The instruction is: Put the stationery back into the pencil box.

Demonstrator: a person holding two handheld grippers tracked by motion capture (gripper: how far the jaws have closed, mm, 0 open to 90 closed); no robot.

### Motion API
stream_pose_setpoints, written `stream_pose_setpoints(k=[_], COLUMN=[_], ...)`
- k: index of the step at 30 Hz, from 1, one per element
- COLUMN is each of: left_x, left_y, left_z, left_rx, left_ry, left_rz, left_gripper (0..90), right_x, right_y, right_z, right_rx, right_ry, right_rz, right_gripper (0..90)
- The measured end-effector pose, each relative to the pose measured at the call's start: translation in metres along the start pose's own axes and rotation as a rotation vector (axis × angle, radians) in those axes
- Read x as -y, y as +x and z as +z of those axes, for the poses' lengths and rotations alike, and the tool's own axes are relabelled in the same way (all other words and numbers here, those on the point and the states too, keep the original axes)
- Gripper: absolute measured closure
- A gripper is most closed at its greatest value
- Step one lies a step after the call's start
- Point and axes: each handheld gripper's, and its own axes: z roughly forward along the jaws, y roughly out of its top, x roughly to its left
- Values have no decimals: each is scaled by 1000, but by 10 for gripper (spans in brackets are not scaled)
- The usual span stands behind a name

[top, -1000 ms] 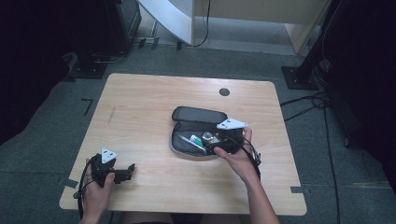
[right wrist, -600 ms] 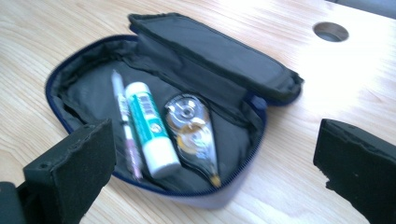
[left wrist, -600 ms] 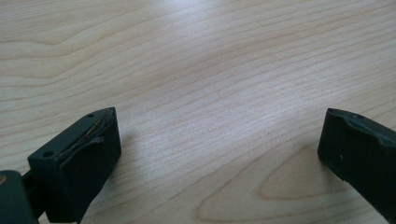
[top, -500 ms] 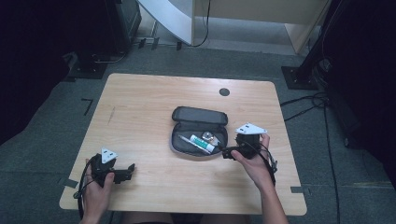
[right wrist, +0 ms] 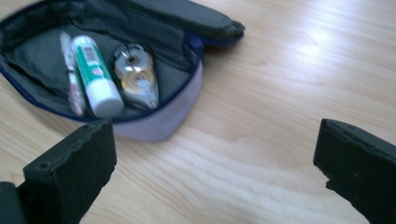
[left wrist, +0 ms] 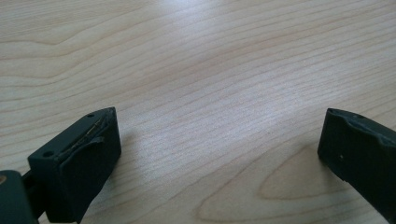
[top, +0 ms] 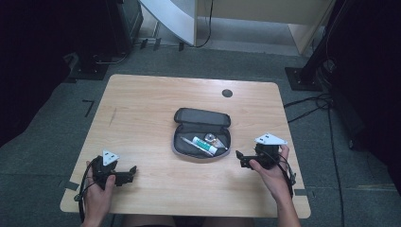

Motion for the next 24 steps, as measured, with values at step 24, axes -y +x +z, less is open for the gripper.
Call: stream_pose_setpoints(k=[24], left_x=[0], left_y=[0], left_z=[0], left_rx=[0], left_ry=[0], left_rz=[-1], left_gripper=[0], right_x=[91], right_y=[-41], right_z=[-28], right_rx=[111], right_ry=[79], right_rz=[119], right_gripper=[0])
